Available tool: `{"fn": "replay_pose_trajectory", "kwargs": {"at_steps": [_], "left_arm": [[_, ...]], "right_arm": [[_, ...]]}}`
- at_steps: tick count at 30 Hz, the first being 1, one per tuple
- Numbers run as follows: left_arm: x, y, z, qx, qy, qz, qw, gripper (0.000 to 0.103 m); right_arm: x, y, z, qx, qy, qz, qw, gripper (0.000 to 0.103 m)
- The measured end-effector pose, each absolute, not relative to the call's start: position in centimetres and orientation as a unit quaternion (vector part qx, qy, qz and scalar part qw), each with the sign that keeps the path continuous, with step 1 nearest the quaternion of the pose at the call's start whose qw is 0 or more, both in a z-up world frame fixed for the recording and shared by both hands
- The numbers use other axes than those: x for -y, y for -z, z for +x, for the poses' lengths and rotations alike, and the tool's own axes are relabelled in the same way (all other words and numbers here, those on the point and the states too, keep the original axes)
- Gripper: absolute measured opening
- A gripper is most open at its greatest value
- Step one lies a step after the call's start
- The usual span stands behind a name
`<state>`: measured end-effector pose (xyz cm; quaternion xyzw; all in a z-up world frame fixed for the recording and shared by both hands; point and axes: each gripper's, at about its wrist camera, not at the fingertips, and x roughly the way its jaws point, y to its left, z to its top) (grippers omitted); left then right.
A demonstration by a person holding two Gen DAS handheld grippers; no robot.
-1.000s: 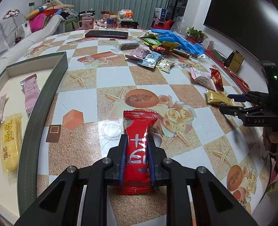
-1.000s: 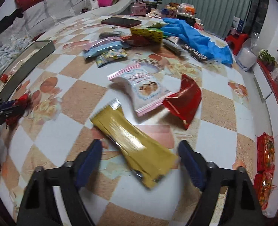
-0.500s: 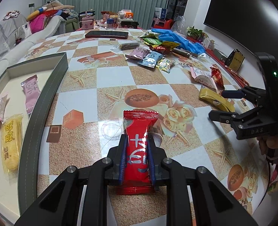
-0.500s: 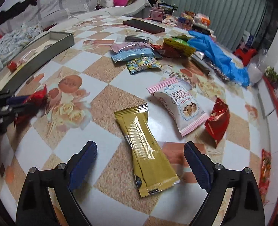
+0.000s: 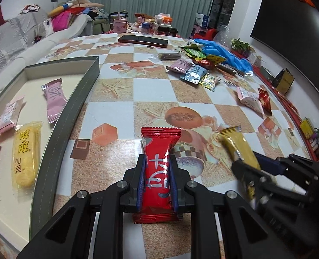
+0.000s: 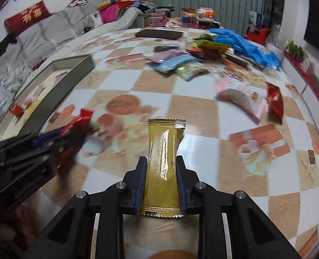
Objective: Organize snacks
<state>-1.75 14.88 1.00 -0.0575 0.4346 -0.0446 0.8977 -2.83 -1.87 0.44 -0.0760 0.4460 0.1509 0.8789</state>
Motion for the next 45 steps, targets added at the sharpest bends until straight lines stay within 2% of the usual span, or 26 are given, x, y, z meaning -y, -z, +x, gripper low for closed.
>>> {"fn": "replay_pose_trajectory", "kwargs": {"at_steps": [6,43,45], "left_arm": [[-13.7,-1.0,-1.9,-0.438,0.028,-0.016,0.898,0.022],[-13.4,-0.9,-2.1,-0.439,0.033,-0.014,0.898,0.022],[-13.4,-0.9,-2.1,-0.439,0.033,-0.014,0.898,0.021]], "right_arm": [[1.1,-0.2,-3.0,-0.434,-0.153,-0.079,0.884,0.028],[1.0,-0.4,-3.1,-0.441,-0.155,-0.076,0.881,0.028],[0.9,-0.4,-3.0,-0.451,-0.163,-0.076,0.874,0.036]]}}
